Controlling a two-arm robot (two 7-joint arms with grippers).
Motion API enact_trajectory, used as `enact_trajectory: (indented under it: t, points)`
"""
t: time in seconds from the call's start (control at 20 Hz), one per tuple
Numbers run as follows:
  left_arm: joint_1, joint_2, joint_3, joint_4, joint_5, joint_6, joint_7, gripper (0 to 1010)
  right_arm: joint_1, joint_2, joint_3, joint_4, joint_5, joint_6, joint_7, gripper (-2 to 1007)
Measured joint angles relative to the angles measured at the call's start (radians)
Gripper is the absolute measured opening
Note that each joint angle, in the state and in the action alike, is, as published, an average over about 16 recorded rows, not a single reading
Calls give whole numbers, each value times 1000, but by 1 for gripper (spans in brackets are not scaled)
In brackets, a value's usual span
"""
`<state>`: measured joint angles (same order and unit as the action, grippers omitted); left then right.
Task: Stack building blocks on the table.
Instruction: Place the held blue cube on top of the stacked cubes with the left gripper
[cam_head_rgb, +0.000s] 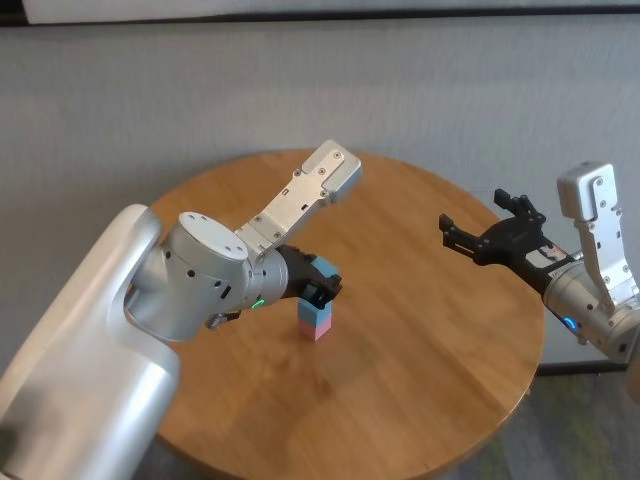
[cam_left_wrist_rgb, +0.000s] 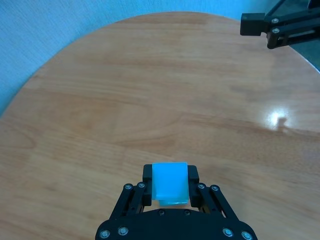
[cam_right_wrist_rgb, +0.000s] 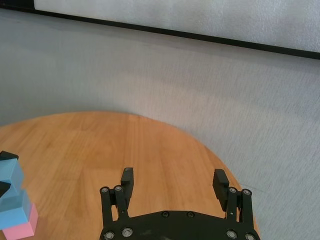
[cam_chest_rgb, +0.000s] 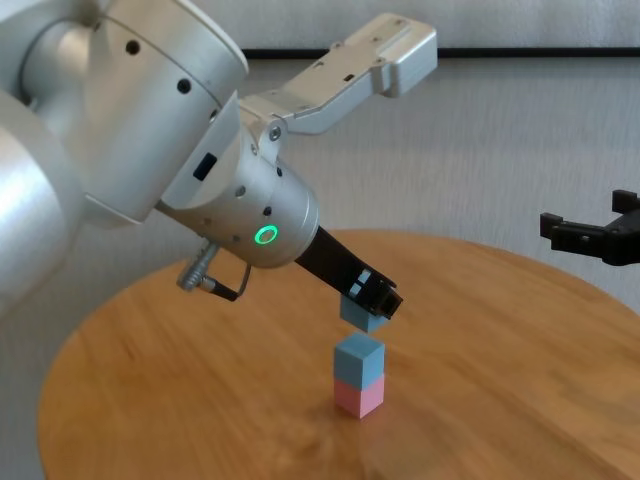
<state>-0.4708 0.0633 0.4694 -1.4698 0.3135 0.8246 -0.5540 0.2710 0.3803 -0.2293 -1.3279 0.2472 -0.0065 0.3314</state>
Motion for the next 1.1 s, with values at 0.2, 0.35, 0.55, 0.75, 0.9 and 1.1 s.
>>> enact_trajectory:
  t: [0.2, 0.35, 0.55, 0.75, 0.9, 1.1]
  points:
    - [11, -4, -18, 3, -14, -16, 9, 421, 0, 0, 0, 0, 0, 0, 0, 1000]
    - [15, -6, -25, 6, -23, -24, 15, 421, 0, 0, 0, 0, 0, 0, 0, 1000]
    - [15, -5, -28, 11, -30, -30, 21, 421, 0, 0, 0, 0, 0, 0, 0, 1000]
    - [16, -3, -30, 16, -36, -32, 26, 421, 0, 0, 0, 0, 0, 0, 0, 1000]
    - [15, -1, -30, 20, -39, -32, 29, 421, 0, 0, 0, 0, 0, 0, 0, 1000]
    - [14, 0, -28, 28, -41, -32, 31, 421, 0, 0, 0, 0, 0, 0, 0, 1001]
